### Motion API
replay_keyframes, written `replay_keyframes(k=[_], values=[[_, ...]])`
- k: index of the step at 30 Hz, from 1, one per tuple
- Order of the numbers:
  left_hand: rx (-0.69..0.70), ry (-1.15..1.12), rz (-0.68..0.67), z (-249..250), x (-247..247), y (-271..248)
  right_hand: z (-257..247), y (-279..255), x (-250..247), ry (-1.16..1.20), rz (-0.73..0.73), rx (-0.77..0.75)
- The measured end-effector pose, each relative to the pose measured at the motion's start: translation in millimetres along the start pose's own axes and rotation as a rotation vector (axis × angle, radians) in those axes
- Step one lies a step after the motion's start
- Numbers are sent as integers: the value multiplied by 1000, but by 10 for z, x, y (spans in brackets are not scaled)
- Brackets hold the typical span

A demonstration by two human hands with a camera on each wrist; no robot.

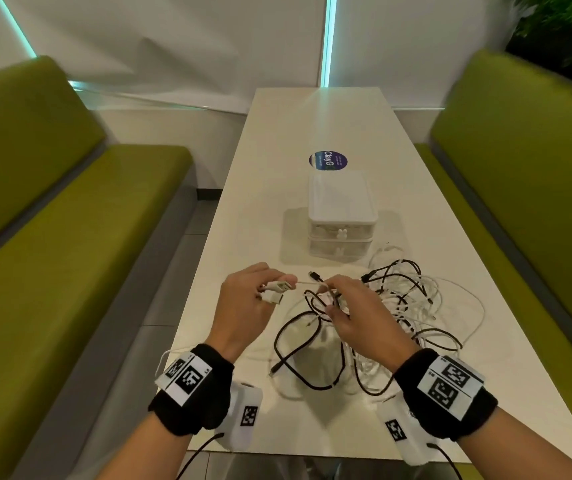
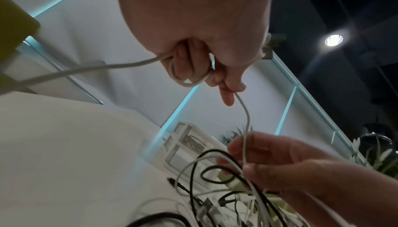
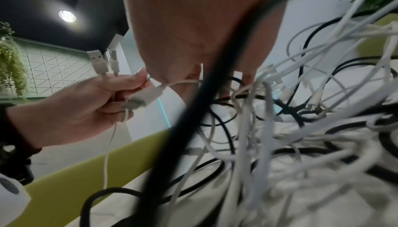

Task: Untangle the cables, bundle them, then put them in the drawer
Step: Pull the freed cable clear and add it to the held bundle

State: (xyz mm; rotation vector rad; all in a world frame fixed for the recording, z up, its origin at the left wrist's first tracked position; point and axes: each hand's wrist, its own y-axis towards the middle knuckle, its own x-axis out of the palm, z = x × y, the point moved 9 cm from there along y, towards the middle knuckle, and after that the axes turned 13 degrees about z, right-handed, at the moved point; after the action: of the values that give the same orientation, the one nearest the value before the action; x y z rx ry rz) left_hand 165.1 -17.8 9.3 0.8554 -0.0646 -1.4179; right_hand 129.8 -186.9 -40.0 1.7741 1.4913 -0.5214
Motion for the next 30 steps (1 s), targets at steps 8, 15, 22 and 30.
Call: replay_keyframes(k=[8,15,22,30], values=[[-181,162,-47,-410,-8,-33,142,-66,-30,-6,19,102],[-24,162,10,-107,91,-97,81,-62,100,-116,-7,75],[78,-63,-164,241,403,-212,-41,-94,79,-160,-31,30],[131,484,-627,42,703,-309,-146,-167,48,-260,-96,-124]])
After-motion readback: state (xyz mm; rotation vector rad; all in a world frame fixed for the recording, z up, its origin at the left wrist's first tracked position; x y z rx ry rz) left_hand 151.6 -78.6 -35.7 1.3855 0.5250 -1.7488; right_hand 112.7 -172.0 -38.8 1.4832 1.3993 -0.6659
